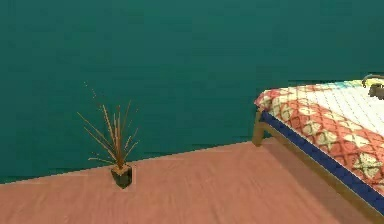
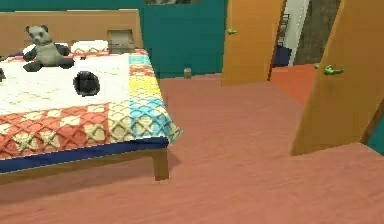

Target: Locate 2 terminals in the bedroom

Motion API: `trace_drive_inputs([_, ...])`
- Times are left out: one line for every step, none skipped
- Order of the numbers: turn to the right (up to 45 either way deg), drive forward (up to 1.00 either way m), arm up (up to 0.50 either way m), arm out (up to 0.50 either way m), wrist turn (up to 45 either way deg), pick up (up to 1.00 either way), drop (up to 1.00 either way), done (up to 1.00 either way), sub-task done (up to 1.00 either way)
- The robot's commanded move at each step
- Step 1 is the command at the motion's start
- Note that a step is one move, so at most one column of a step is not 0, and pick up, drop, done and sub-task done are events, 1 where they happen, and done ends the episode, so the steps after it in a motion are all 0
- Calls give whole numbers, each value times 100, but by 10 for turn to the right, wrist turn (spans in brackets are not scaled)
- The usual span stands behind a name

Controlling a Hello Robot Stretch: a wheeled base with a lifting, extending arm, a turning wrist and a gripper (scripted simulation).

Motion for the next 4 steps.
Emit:
trace_drive_inputs([450,0,0,0,0,0,0,0,0])
trace_drive_inputs([450,0,0,0,0,0,0,0,0])
trace_drive_inputs([150,0,0,0,0,0,0,0,0])
trace_drive_inputs([0,100,0,0,0,0,0,0,0])
